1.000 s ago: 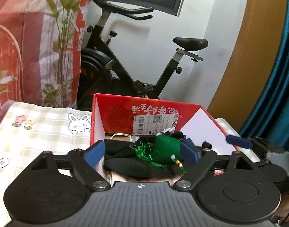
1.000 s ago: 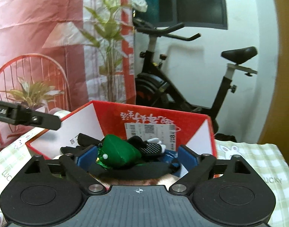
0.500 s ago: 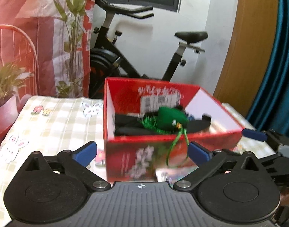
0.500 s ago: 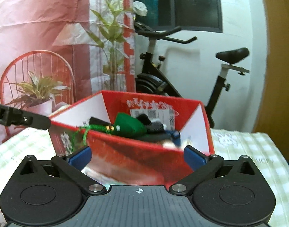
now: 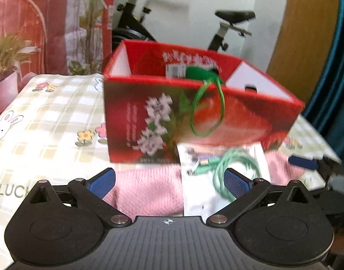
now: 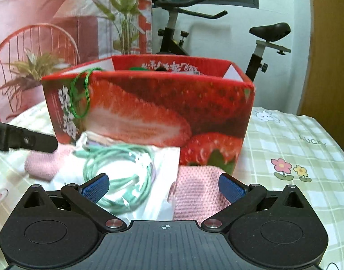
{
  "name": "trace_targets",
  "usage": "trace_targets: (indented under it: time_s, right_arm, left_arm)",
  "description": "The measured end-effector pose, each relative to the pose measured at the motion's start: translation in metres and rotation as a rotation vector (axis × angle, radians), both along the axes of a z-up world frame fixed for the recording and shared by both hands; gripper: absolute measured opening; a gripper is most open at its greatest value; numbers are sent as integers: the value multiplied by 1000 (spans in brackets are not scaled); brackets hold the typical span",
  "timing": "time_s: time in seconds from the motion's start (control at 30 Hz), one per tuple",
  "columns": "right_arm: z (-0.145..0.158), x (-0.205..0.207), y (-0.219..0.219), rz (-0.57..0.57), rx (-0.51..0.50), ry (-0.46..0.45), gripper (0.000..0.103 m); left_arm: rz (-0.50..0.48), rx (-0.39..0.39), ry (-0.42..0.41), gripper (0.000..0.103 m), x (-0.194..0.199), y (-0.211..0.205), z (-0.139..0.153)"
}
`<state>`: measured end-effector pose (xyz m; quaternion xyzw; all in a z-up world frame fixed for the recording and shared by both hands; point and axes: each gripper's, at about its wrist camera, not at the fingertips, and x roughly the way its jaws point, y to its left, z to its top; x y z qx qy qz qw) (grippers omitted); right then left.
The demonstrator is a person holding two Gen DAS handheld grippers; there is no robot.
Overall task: Organize soft objects
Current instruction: 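Lower both grippers onto the clear bag of green cables and close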
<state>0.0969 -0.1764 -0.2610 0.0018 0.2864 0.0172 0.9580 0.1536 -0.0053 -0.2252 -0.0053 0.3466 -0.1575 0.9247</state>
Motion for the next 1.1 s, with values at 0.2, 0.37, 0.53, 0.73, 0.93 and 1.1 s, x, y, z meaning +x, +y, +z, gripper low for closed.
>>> trace_targets:
  time_s: [0.2, 0.37, 0.53, 0.73, 0.93, 1.1]
  right_arm:
    - [-6, -3, 4, 34, -25, -18, 89]
    - [-7, 0, 7, 82, -26, -3, 75]
    - [-8, 5, -7, 90, 73, 25, 71]
    - [-9, 5, -15, 106, 130, 31, 60]
    - [-9, 4, -16, 131, 143, 30, 52]
    - [-10, 7, -19, 134, 169, 43, 51]
  left_arm:
    - [-18, 6, 12, 103, -3, -3, -14]
    - [-37, -24, 18, 97, -6, -5, -16]
    - [-87, -76, 39, 63, -2, -5, -14]
    - [-138, -123, 100, 43, 9, -13, -20]
    - [-109, -143, 133, 43, 18, -13, -30]
    - [-98, -178, 142, 43, 20, -12, -37]
